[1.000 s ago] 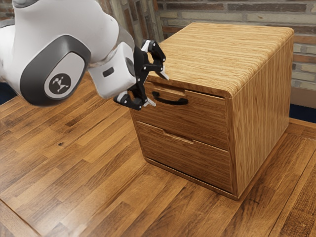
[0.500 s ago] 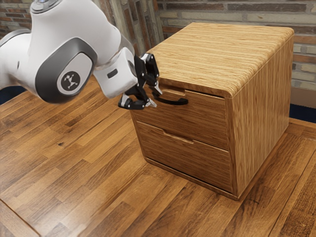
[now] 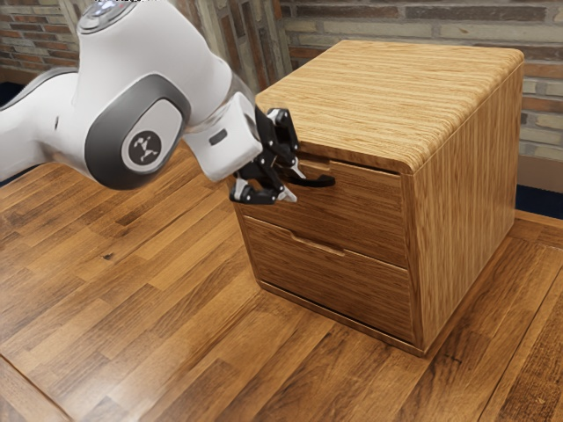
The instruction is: Pull the drawer handle with one arm to open the drawer
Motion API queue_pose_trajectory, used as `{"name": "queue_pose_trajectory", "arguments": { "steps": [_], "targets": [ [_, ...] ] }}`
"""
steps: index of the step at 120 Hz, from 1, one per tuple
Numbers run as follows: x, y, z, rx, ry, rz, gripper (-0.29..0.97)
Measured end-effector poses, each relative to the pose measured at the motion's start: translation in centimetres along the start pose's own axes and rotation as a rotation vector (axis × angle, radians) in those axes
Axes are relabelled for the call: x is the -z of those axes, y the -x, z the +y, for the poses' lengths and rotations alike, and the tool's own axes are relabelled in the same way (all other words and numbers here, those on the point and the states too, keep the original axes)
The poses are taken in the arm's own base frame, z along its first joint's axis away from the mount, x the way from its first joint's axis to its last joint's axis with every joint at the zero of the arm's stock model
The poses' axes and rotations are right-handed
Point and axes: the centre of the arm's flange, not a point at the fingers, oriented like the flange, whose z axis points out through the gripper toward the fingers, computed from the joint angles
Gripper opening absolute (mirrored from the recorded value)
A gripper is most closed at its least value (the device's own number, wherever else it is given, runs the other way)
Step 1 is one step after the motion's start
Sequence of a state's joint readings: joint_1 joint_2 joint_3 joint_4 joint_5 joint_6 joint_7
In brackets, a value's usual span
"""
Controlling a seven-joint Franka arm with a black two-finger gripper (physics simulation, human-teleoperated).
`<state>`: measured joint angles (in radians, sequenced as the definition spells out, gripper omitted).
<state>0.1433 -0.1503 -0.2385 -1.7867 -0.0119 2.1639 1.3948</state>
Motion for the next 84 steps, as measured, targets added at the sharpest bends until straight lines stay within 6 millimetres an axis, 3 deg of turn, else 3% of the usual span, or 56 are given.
{"name": "queue_pose_trajectory", "arguments": {
  "steps": [17,44,84],
  "targets": [
    [-0.7,-0.7,1.0,-0.003,0.018,0.003,0.05],
    [2.0,-0.9,4.0,-0.009,0.003,-0.019,-0.13],
    [4.7,-1.0,8.5,-0.007,0.018,-0.052,-0.11]
  ]
}}
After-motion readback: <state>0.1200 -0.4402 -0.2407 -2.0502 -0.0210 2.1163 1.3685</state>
